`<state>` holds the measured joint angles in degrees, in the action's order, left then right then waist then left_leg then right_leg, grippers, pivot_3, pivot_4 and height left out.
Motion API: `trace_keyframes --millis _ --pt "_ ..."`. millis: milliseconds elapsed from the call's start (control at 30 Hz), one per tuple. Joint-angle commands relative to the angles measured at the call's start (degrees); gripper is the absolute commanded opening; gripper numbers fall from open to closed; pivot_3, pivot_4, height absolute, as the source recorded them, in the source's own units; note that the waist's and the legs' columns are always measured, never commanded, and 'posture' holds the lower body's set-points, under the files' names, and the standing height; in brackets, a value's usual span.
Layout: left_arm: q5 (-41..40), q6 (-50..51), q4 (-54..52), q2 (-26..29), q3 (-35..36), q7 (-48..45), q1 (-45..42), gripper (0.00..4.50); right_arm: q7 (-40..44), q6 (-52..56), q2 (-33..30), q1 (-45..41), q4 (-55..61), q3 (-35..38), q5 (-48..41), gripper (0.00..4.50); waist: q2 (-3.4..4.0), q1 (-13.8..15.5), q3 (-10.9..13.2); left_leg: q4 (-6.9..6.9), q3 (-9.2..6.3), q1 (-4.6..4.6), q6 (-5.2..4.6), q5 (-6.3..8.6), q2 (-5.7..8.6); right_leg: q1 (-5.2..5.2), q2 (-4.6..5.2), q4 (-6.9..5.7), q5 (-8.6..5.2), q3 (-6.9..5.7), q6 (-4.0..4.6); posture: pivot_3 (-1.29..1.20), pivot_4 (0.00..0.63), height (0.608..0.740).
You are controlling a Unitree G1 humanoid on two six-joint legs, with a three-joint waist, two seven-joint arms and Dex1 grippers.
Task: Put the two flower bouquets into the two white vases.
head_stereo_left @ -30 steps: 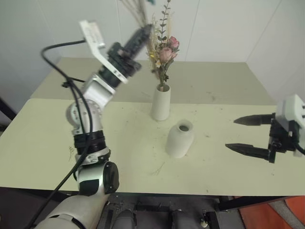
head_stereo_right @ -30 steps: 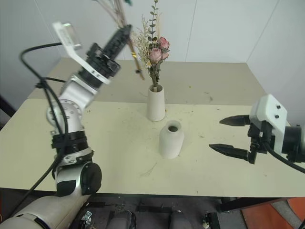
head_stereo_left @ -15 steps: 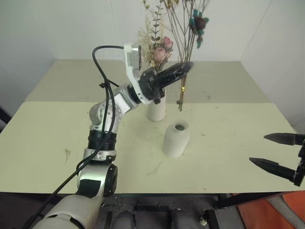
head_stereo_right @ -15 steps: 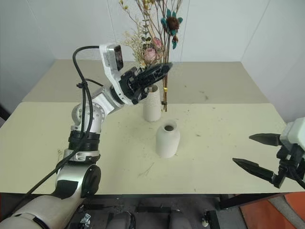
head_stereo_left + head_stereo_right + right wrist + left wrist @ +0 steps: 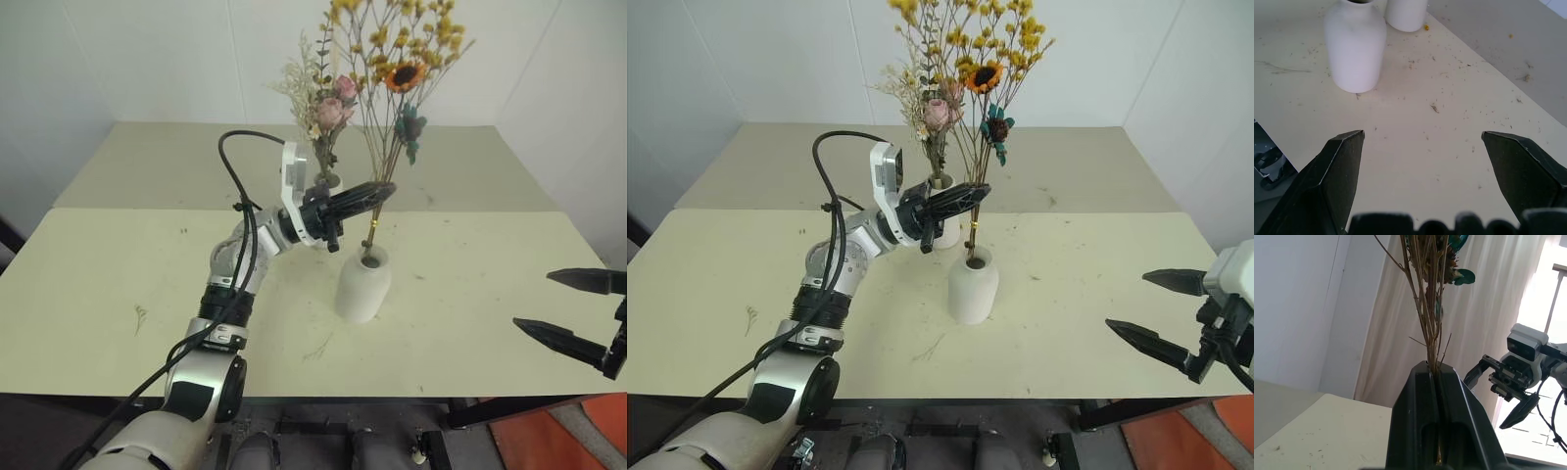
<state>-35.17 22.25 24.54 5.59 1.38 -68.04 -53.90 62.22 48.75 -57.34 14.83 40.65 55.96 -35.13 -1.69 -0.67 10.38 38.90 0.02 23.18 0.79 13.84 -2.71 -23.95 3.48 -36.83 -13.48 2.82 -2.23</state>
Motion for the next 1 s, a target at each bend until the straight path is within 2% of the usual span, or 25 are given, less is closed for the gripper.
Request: trace_keyframes --millis 33,267,600,733,1000 --pt "1.9 -3.6 0.8 -0.7 -1.0 -1.9 0.0 0.02 -0.9 -1.6 -0.4 -0.5 -0.1 1.9 -0.1 4.5 0.0 0.0 0.0 0.0 0.0 0.0 0.0 0.0 0.0 0.0 0.0 0.0 0.0 0.0 0.0 0.0 0.15 0.74" --pt "3.9 -7.1 3.3 -2.6 -1.4 -3.1 0.4 0.02 -2.0 -2.8 -0.2 -0.5 -0.2 0.8 0.2 4.5 0.0 0.0 0.0 0.0 0.0 0.01 0.0 0.0 0.0 0.0 0.0 0.01 0.0 0.0 0.0 0.0 0.15 0.74" --pt "3.3 -5.7 -1.3 -1.4 -2.5 -5.8 3.4 0.02 -1.6 -4.2 0.2 -0.3 -0.8 0.4 -1.0 4.5 0.0 0.0 0.0 0.0 0.0 0.01 0.0 0.0 0.0 -0.01 0.0 -0.01 0.0 0.0 0.0 0.0 0.15 0.74" --pt "3.8 -5.6 -3.0 -0.7 -2.8 -5.7 4.6 1.04 -1.8 -4.5 -0.2 -1.0 -1.4 -0.2 -1.0 4.5 0.0 0.0 0.0 0.0 -0.01 0.0 0.0 0.0 0.0 0.0 0.0 0.0 0.0 0.0 0.0 0.0 0.15 0.74" --pt "7.1 -3.8 -6.0 4.9 -5.3 -5.4 5.4 3.66 -1.7 -5.8 -0.7 -2.1 -2.7 -1.9 -0.8 4.5 0.01 -0.1 0.0 0.0 -0.01 -0.01 0.0 0.0 -0.01 0.0 0.0 -0.03 0.0 0.01 0.0 0.0 0.15 0.74"
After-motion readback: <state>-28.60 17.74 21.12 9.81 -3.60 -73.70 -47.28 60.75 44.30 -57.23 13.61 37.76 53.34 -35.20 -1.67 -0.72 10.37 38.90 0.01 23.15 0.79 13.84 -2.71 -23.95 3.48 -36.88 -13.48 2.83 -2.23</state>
